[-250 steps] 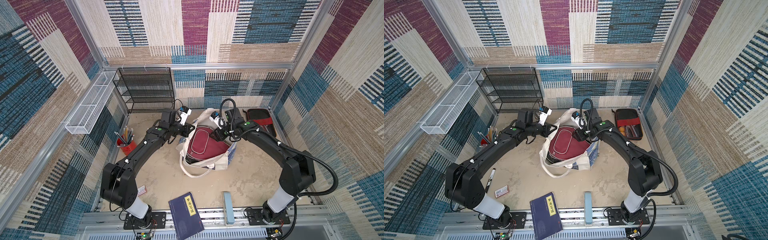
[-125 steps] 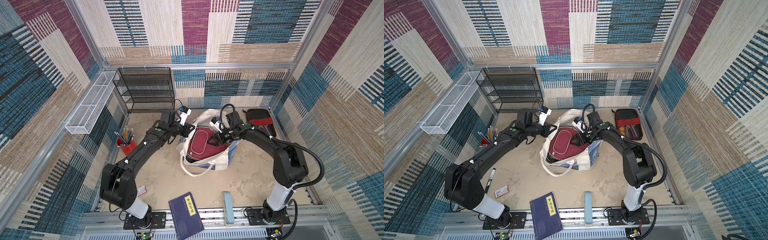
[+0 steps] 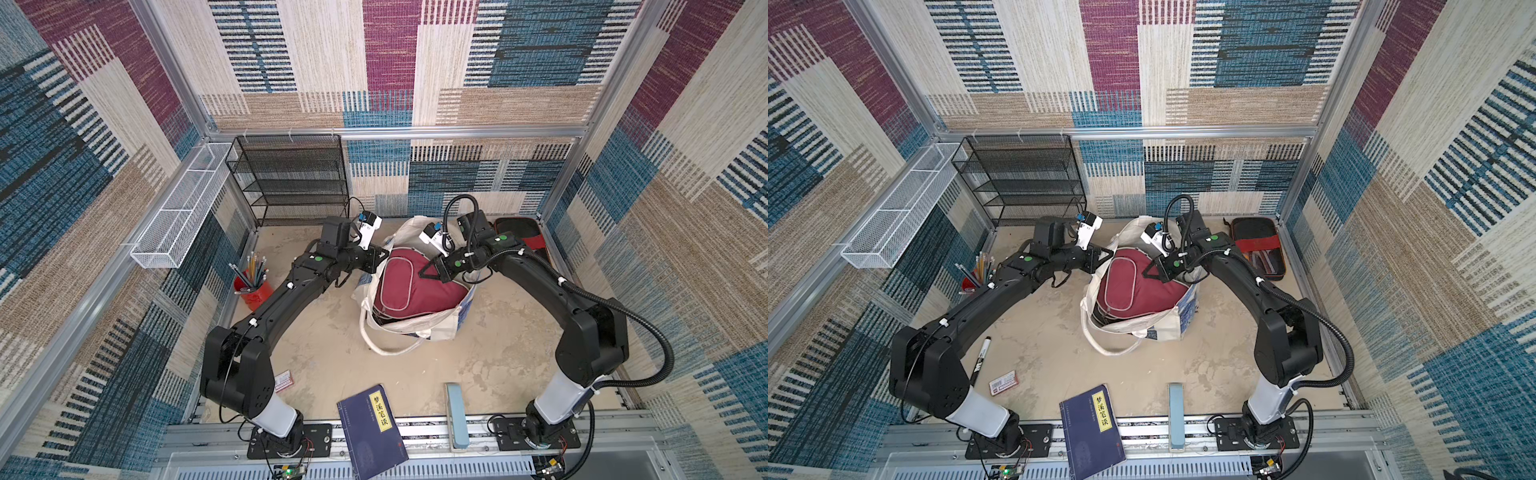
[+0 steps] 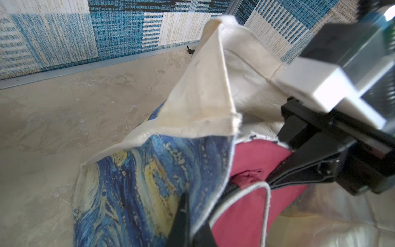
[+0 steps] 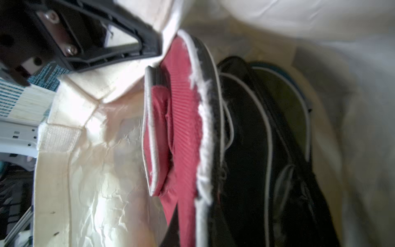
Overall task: Remove the ping pong set from the canvas bag
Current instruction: Pick up the ping pong set from the canvas bag, then place the ping pong set at the center of the board.
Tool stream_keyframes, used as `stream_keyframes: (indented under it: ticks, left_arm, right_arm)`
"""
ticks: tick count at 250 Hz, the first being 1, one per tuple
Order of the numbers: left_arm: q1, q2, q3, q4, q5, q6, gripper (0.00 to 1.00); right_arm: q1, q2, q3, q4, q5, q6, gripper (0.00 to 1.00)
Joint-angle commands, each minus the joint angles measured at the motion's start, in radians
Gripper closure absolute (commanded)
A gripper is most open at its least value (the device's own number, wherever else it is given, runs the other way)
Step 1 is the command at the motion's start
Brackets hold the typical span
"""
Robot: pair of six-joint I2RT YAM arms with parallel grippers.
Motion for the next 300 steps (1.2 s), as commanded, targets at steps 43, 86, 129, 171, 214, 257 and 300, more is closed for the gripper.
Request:
stream_keyframes:
  ticks: [43, 86, 129, 171, 214, 257, 300]
  left_arm:
    - [0.004, -0.021, 0.054, -0.126, -0.092, 0.025, 1.00]
    - [0.007, -0.023, 0.070, -0.154, -0.120, 0.029, 1.00]
    - [0.008, -0.022, 0.066, -0.158, -0.121, 0.028, 1.00]
    - [0.007, -0.021, 0.055, -0.145, -0.115, 0.017, 1.00]
    - [0.007, -0.015, 0.049, -0.133, -0.105, 0.011, 1.00]
    - [0.008, -0.009, 0.046, -0.121, -0.099, 0.006, 1.00]
    - [0.010, -0.003, 0.048, -0.114, -0.091, 0.005, 1.00]
  right_arm:
    - [0.000, -0.111, 0.145, 0.038, 0.215, 0.044, 1.00]
    - [0.000, -0.170, 0.186, 0.040, 0.359, 0.093, 1.00]
    - [0.000, -0.212, 0.244, 0.040, 0.411, 0.142, 1.00]
    - [-0.002, -0.201, 0.348, -0.003, 0.418, 0.179, 1.00]
    - [-0.040, -0.193, 0.440, -0.036, 0.459, 0.228, 1.00]
    - [-0.083, -0.228, 0.510, -0.105, 0.572, 0.229, 1.00]
    - [-0.177, -0.331, 0.430, -0.124, 0.603, 0.234, 1.00]
